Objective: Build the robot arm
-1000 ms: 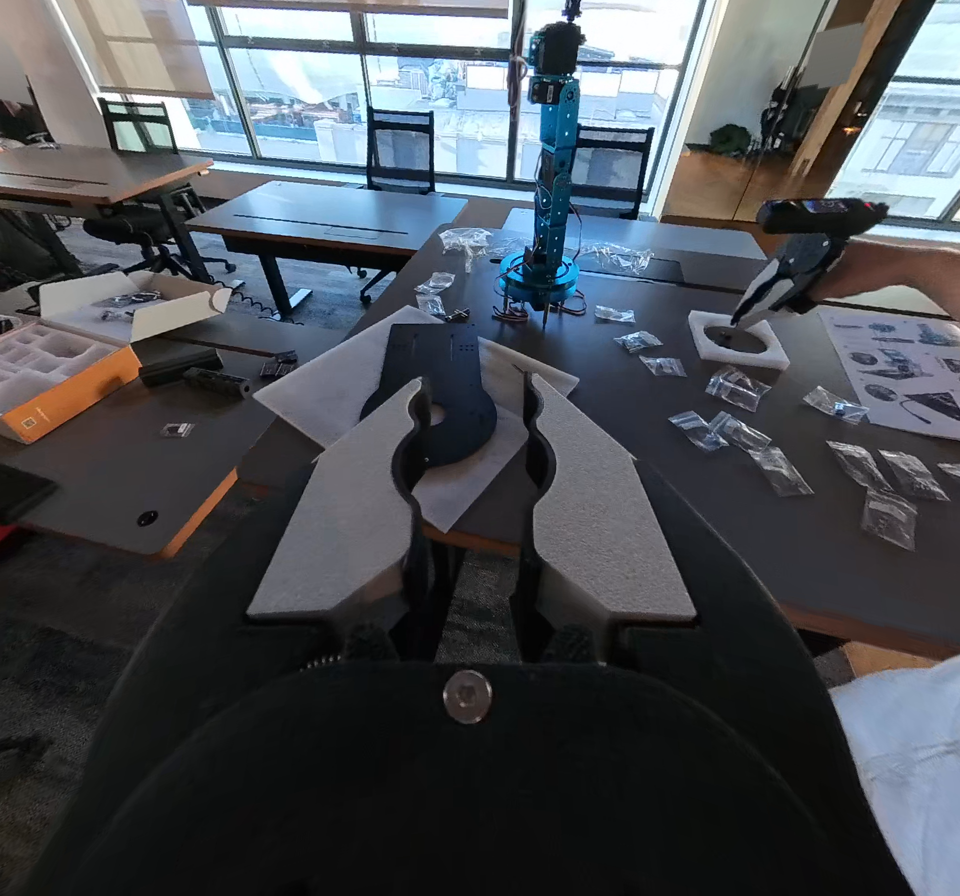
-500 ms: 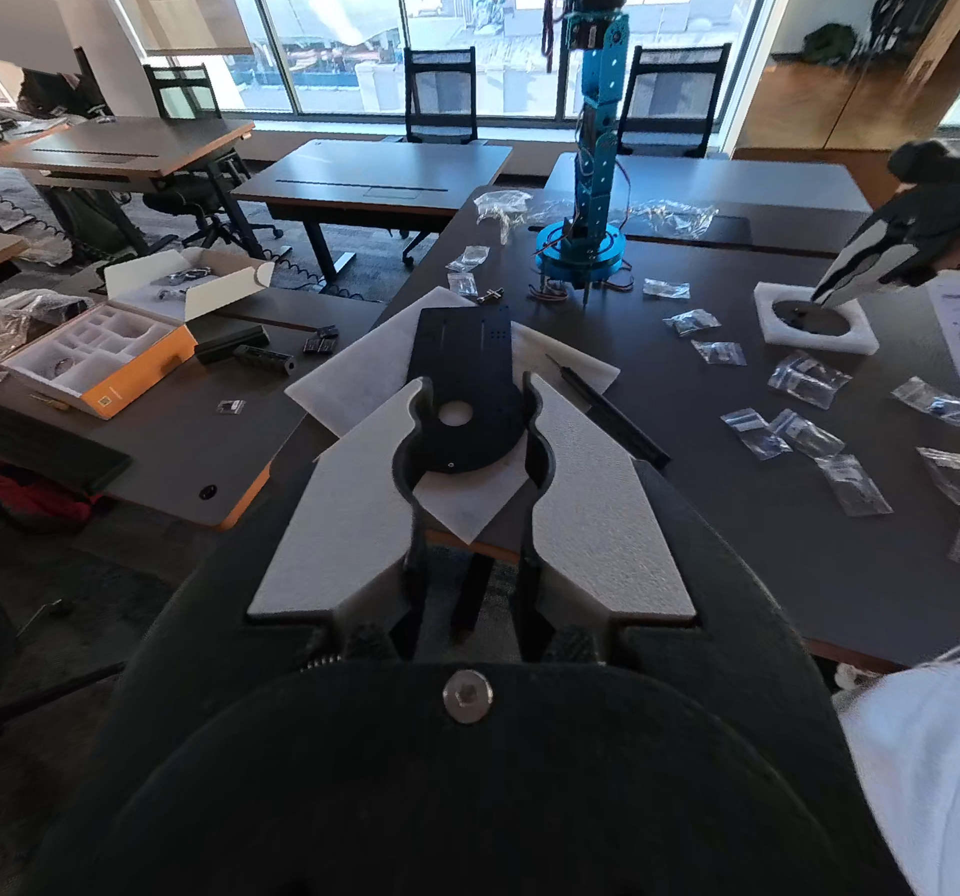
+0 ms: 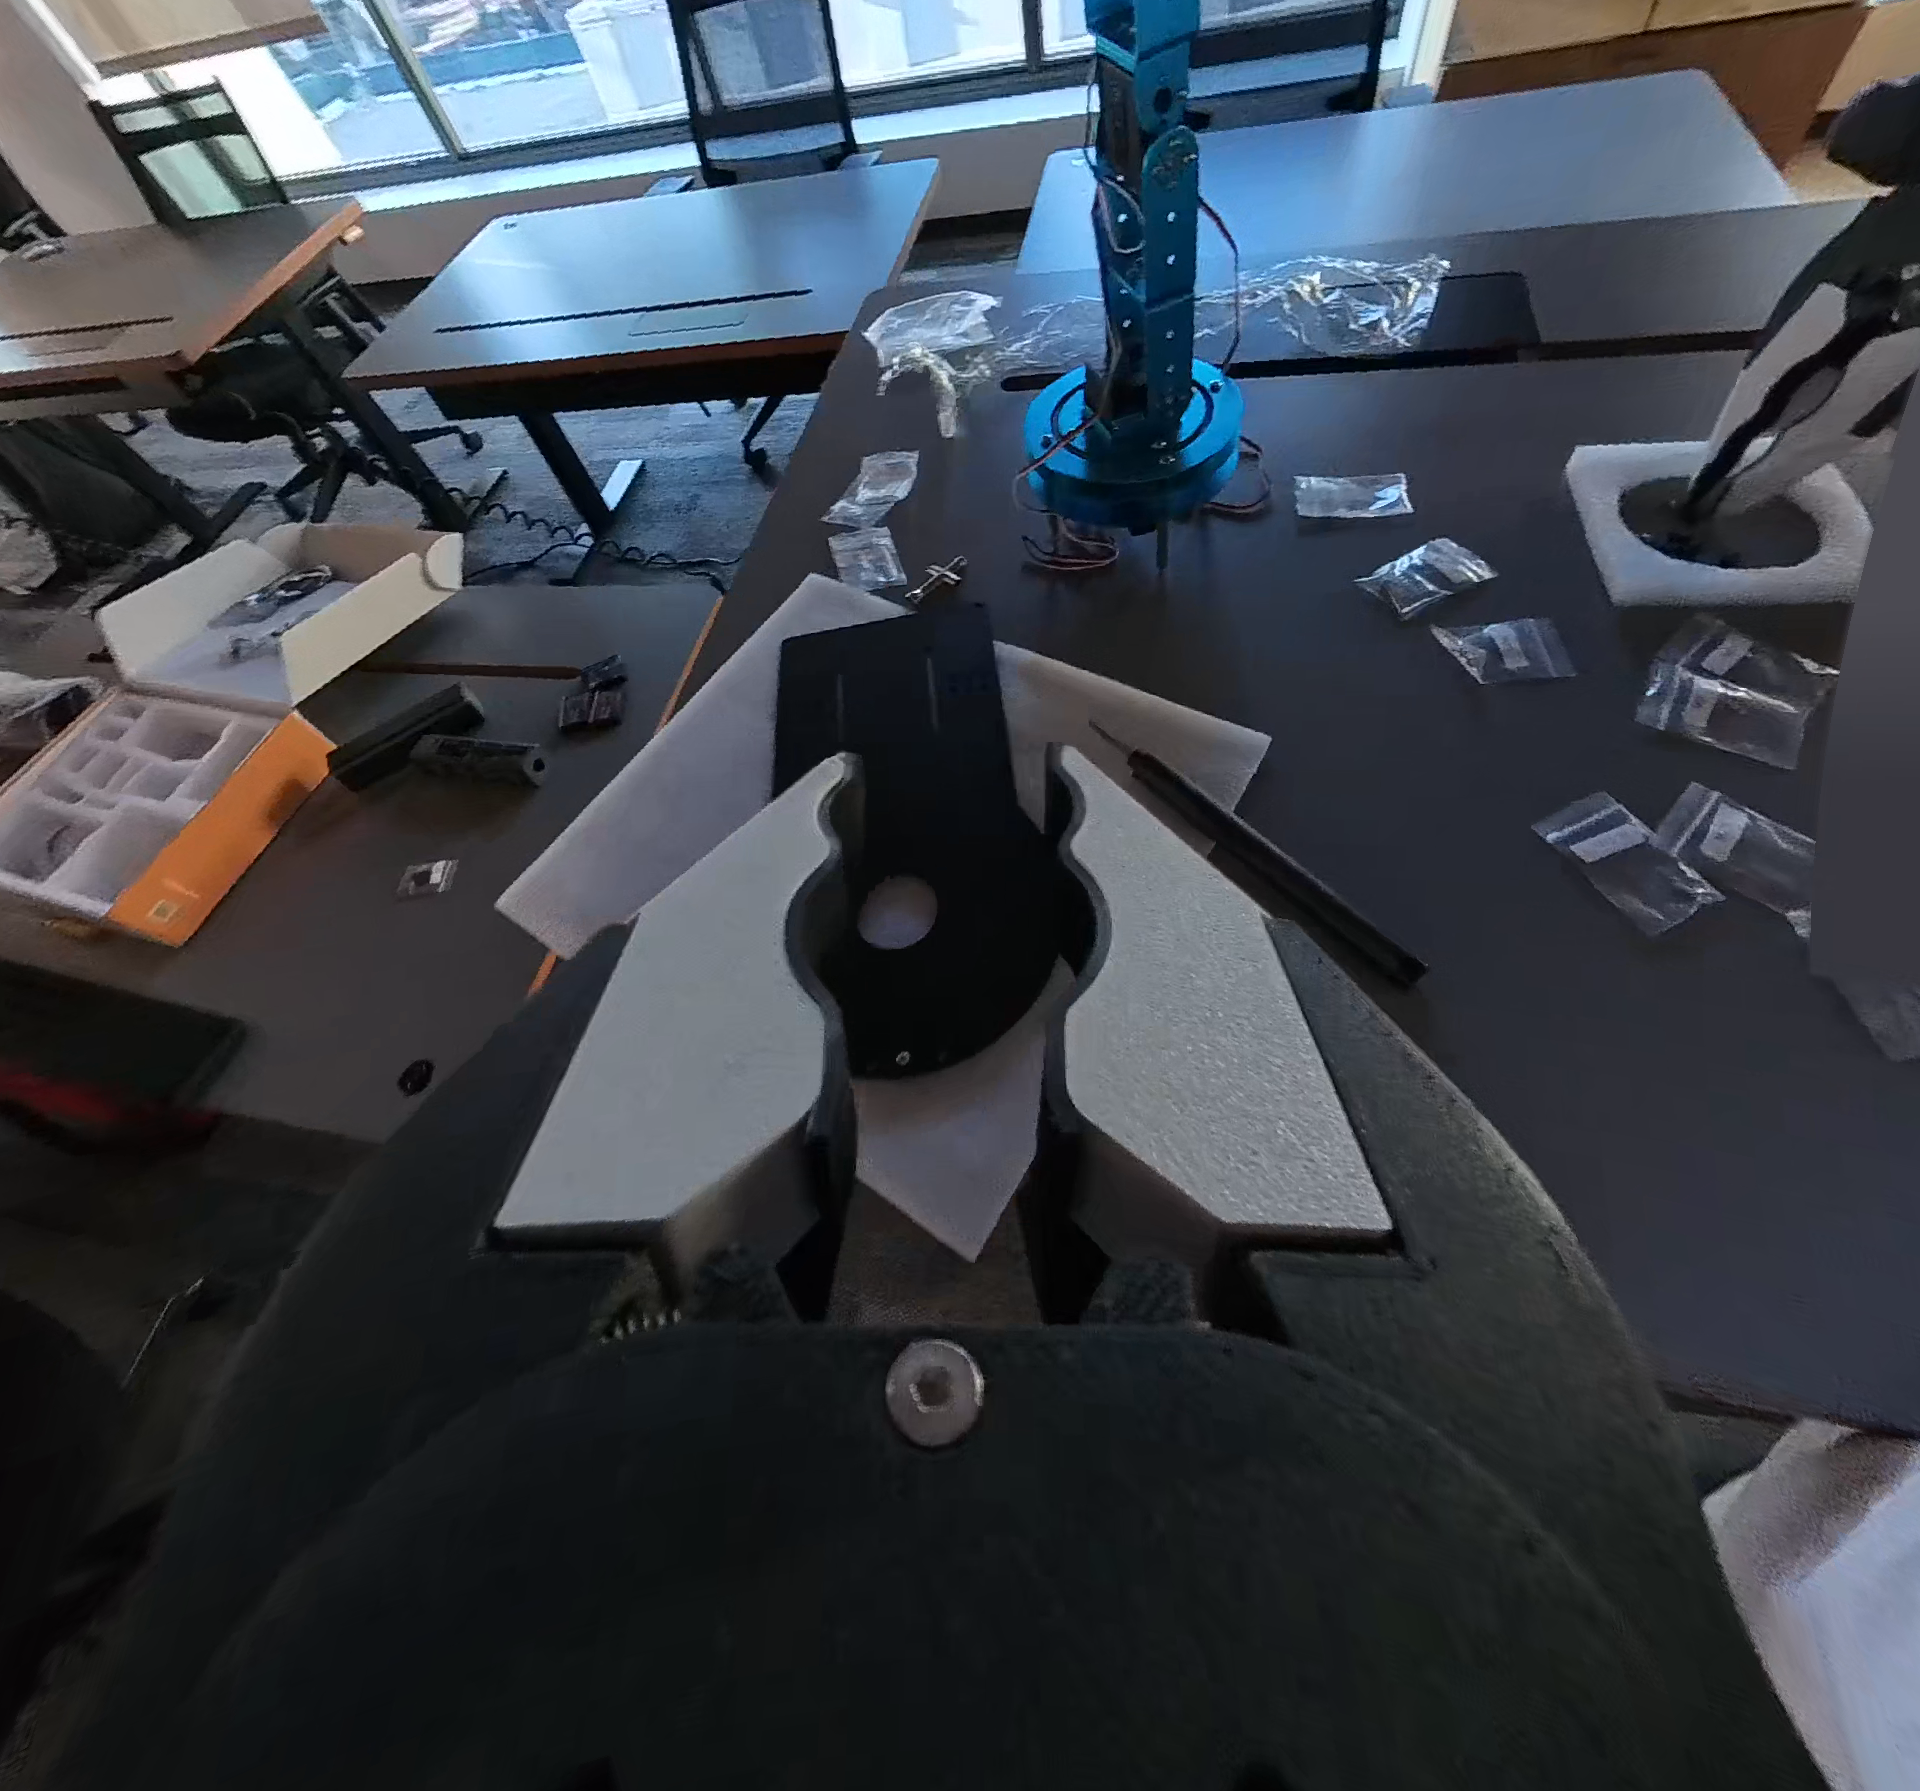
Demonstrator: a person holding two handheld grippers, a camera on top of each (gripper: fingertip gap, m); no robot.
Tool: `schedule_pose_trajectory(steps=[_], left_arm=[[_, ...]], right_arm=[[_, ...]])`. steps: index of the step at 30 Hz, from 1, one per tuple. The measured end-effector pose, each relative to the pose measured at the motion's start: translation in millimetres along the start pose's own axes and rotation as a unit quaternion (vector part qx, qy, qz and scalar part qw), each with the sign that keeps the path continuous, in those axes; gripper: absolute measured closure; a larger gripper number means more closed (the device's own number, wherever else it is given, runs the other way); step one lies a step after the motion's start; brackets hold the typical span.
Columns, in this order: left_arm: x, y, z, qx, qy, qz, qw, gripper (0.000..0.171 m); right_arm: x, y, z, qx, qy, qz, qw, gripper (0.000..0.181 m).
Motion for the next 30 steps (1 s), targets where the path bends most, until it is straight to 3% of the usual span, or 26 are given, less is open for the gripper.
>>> schedule_pose_trajectory(steps=[6, 13, 18, 21, 25, 27, 30], left_arm=[[-6, 1, -13, 0.003, 0.018, -0.008, 1.0, 0.138], [-1, 9, 4, -0.001, 0.013, 0.011, 1.0, 0.137], [-3, 27, 19, -0.005, 0.024, 0.037, 0.999, 0.145], [-21, 39, 20, -0.051, 0.082, 0.038, 0.995, 0.157], [-40, 64, 12, -0.094, 0.138, 0.057, 0.984, 0.157], [-49, 77, 7, -0.094, 0.183, 0.074, 0.976, 0.162], [-49, 88, -2, -0.104, 0.233, 0.105, 0.961, 0.163]], right_arm=[[2, -2, -2, 0.016, 0.004, 0.001, 1.0, 0.174], [4, -7, -5, 0.018, 0.029, 0.008, 0.999, 0.176], [11, -18, 4, -0.042, 0.06, -0.007, 0.997, 0.176], [28, -59, 20, -0.148, 0.077, -0.014, 0.986, 0.176], [76, -151, 30, -0.309, 0.046, -0.018, 0.95, 0.177], [105, -198, 21, -0.367, 0.008, -0.028, 0.93, 0.177], [144, -258, -7, -0.393, -0.036, -0.027, 0.918, 0.177]])
Point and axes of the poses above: each gripper's, where its closed fingertips meet, z back along the fingers, y out of its underside, x = y × z across the jaws, the point moved 3 cm from there along z, back along the fingers, and after that the axes turned 2 degrees about -y, right-handed, at the moved point
